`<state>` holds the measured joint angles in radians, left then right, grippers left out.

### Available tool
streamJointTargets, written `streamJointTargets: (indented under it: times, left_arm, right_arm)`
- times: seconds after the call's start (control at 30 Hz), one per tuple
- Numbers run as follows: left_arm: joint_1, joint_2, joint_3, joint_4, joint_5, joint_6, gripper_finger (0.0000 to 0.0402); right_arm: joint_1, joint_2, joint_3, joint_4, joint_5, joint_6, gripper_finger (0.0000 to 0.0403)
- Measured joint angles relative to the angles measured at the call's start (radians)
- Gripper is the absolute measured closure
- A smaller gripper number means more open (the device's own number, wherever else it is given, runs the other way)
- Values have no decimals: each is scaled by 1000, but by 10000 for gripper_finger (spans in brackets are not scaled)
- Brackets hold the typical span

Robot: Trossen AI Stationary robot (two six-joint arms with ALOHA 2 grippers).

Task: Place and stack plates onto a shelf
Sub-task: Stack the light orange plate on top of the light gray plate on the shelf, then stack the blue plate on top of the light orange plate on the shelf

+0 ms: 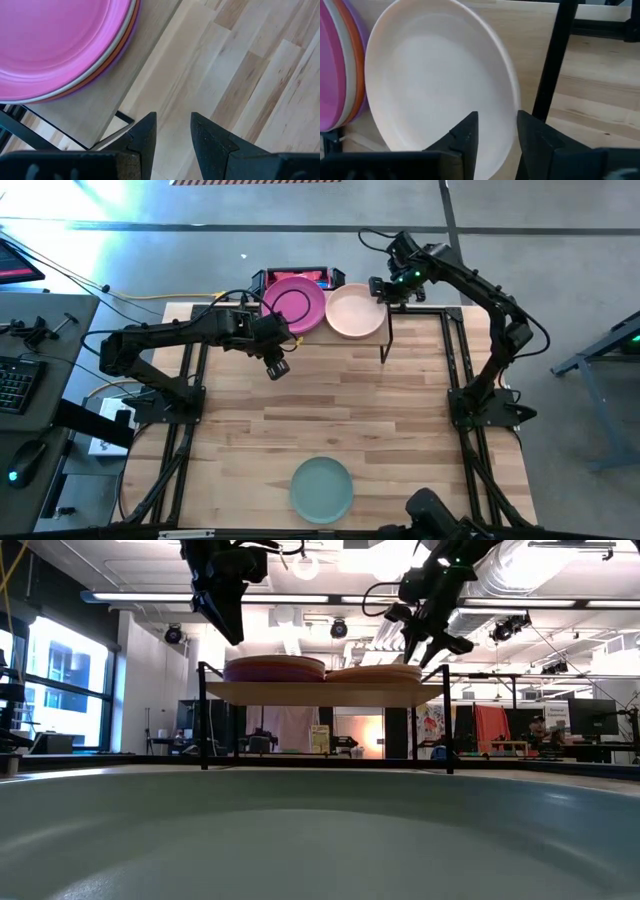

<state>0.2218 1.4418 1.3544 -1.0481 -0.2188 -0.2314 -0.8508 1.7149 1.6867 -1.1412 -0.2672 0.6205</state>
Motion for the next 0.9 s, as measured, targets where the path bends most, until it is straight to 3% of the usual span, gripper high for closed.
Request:
streamJointTargets:
  times: [0.47,0.6,0.7,0.9]
  left_arm:
    - [0,0,0,2,0,0,291]
    - [0,0,0,0,2,0,291]
    - [0,0,0,-1,46,0,291]
    - [-12,0,0,-8,133,-20,291]
  right_arm:
    - [22,0,0,-16,0,1,289]
    - [25,-10,0,-36,-68,-8,289]
    - [47,-32,0,-59,-128,-18,289]
    - [154,-82,0,-131,-142,-23,289]
